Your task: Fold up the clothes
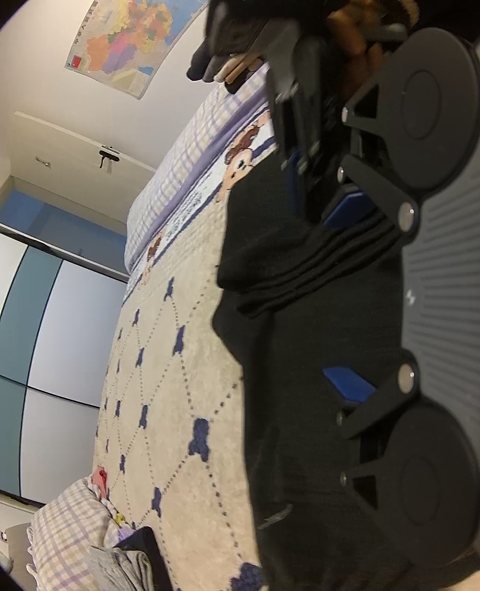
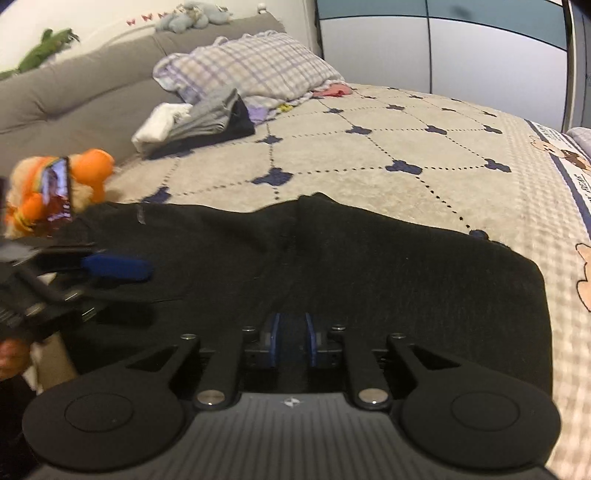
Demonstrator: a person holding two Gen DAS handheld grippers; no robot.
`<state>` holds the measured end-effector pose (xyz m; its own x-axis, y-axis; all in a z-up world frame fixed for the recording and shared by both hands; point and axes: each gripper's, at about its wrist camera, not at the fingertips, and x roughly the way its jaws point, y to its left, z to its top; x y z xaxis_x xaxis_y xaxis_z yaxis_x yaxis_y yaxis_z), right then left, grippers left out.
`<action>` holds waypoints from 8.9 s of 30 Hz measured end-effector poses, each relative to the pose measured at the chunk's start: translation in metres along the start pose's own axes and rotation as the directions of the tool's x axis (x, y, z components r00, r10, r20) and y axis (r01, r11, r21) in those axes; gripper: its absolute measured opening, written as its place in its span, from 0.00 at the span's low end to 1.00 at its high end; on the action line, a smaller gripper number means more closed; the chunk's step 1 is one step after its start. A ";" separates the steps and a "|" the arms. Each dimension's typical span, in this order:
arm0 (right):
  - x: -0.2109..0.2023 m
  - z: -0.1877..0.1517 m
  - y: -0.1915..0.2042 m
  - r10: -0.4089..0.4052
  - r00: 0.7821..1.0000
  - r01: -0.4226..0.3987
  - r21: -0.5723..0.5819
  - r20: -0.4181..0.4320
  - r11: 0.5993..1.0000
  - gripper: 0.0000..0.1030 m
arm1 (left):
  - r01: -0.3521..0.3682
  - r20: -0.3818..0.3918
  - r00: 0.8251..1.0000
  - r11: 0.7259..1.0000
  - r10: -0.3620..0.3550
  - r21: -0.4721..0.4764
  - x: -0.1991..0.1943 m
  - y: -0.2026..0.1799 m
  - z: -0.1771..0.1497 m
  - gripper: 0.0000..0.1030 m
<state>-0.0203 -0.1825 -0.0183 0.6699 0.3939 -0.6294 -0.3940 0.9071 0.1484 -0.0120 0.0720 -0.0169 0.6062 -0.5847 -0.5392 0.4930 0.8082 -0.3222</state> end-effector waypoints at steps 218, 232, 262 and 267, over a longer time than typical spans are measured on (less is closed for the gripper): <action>0.149 0.088 0.020 -0.002 0.994 0.036 0.319 -0.107 0.947 0.12 | -0.116 0.423 0.807 0.813 0.412 -0.570 -0.104 0.044 -0.053 0.24; 0.075 0.074 0.032 0.012 0.998 0.007 0.276 -0.068 0.961 0.20 | -0.094 0.429 0.811 0.812 0.398 -0.576 -0.107 0.042 -0.052 0.24; -0.022 -0.013 0.051 0.251 0.968 -0.233 0.319 -0.016 0.919 0.23 | -0.076 0.479 0.796 0.846 0.370 -0.528 -0.109 0.018 -0.042 0.24; -0.041 -0.010 0.022 0.185 0.979 -0.204 0.380 0.085 0.902 0.23 | -0.055 0.515 0.787 0.870 0.340 -0.490 -0.108 0.001 -0.035 0.24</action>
<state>-0.0625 -0.1803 0.0033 0.6365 0.5664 -0.5235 -0.2532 0.7945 0.5519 -0.0988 0.1381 0.0135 0.9661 -0.2214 -0.1329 0.0896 0.7700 -0.6317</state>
